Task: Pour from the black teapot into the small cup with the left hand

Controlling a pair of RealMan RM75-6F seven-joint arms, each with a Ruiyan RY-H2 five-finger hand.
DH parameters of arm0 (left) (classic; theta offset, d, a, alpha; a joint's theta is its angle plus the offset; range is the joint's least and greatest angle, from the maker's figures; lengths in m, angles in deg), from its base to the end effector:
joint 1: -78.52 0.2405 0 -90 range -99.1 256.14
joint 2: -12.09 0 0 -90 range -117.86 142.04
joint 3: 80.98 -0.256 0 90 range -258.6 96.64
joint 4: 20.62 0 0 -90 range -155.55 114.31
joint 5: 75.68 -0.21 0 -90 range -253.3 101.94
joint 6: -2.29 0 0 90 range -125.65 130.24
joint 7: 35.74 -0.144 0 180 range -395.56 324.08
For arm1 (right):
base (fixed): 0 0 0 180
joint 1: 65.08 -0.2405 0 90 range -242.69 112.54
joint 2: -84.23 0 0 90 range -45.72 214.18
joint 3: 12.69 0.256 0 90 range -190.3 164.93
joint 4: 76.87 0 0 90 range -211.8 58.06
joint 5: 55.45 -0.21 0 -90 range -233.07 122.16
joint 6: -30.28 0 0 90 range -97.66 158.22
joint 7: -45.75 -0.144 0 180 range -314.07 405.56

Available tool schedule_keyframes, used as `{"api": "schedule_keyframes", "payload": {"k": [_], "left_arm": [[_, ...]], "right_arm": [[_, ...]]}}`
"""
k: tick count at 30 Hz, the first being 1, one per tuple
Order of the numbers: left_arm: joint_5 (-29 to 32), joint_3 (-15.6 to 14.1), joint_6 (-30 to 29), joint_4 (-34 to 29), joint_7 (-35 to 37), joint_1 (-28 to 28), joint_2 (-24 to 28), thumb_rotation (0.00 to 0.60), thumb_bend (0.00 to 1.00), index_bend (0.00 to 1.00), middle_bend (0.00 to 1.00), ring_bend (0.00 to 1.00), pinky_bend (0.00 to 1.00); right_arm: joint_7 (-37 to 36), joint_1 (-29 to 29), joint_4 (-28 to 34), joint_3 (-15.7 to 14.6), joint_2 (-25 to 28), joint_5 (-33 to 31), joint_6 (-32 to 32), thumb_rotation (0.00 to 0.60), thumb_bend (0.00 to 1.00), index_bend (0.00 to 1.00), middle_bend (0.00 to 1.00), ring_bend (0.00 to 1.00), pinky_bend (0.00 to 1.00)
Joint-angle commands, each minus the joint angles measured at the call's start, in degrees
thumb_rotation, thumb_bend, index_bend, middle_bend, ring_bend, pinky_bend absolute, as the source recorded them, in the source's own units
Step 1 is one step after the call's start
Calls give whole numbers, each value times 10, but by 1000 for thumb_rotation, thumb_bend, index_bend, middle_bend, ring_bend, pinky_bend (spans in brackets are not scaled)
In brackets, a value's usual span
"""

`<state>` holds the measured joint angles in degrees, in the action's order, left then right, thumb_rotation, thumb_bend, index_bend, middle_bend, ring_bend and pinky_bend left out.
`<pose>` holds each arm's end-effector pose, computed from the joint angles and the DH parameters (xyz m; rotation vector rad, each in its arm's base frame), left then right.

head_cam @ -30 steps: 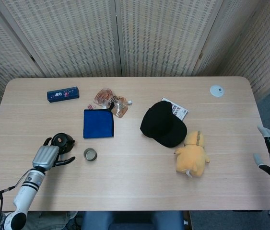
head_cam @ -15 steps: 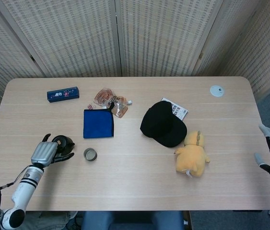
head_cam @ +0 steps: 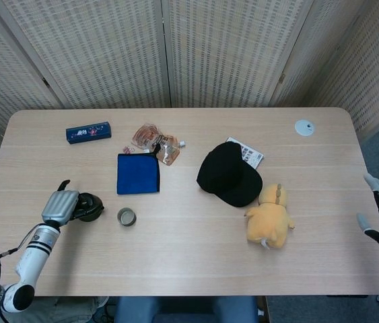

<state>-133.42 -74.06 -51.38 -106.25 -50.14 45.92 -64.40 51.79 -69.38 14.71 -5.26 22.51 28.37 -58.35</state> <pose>-0.2617 0.3244 0.0518 -1.6434 -1.1172 -0.6760 -0.3119 -0.1935 0.1959 1.3106 -0.7009 0.8502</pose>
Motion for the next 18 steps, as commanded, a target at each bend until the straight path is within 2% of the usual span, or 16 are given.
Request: {"api": "schedule_keyframes", "payload": {"k": [1, 4, 8, 10, 18], "left_arm": [[-1, 4, -3, 4, 5, -1, 0, 25, 55, 908, 994, 901, 0], [0, 6, -8, 8, 1, -1, -4, 73, 55, 919, 1000, 910, 0], [-5, 10, -17, 13, 6, -2, -9, 171, 55, 934, 1000, 921, 0], [-9, 13, -23, 16, 11, -1, -11, 181, 55, 940, 1000, 926, 0], [-21, 35, -53, 27, 41, 3, -18, 72, 56, 985, 1000, 958, 66]], "right_arm": [[0, -1, -1, 0, -1, -1, 2, 600, 269, 141, 210, 84, 71], [0, -2, -2, 0, -2, -1, 4, 600, 269, 141, 210, 83, 71], [1, -3, -2, 1, -2, -1, 5, 600, 270, 141, 210, 83, 71], [1, -3, -1, 1, -2, -2, 5, 600, 269, 141, 210, 83, 71], [1, -1, -1, 0, -4, -3, 2, 600, 270, 141, 210, 84, 71]]}}
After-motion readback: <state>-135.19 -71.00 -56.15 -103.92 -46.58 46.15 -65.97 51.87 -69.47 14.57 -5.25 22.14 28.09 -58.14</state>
